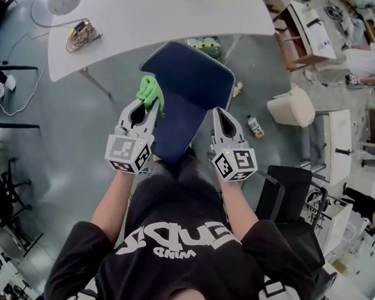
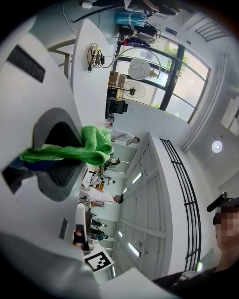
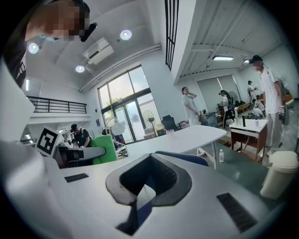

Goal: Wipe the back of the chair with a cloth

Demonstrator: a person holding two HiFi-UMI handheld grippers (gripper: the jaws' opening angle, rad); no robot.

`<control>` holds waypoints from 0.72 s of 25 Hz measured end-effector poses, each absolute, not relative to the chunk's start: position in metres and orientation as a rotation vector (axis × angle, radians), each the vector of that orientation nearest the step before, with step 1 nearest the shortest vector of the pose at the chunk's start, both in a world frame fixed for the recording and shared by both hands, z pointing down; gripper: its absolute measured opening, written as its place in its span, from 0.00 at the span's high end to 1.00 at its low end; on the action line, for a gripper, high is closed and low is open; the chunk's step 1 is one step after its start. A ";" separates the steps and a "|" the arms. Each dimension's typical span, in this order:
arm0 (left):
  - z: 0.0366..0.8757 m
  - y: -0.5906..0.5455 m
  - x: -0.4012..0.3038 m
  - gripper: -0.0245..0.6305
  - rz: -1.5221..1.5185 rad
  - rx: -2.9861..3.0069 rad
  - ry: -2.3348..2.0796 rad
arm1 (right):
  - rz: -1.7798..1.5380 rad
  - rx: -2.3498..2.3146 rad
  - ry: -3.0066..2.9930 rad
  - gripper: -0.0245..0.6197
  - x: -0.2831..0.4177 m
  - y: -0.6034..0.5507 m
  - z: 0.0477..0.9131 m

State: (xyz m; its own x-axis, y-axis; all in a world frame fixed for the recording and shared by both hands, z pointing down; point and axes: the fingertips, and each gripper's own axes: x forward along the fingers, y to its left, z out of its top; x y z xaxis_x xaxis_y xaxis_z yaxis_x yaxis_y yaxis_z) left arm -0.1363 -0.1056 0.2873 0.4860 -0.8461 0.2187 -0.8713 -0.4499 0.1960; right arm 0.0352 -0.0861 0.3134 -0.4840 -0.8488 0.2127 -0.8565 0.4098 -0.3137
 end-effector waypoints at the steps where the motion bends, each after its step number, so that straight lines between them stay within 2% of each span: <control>1: 0.293 -0.111 -0.135 0.88 0.134 2.454 -1.454 | 0.603 1.589 -2.619 0.97 0.036 -0.090 0.317; 18: 0.409 -0.204 -0.152 0.88 0.171 2.426 -1.439 | 0.632 1.648 -2.581 0.97 0.021 -0.126 0.406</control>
State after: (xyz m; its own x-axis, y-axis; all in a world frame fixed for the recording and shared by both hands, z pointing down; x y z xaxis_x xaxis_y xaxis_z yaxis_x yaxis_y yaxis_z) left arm -0.1523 -0.2044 0.4088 0.4868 -0.8341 0.2595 -0.8717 -0.4446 0.2062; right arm 0.0214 -0.1261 0.4064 -0.4446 -0.8670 0.2251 -0.8730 0.3631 -0.3258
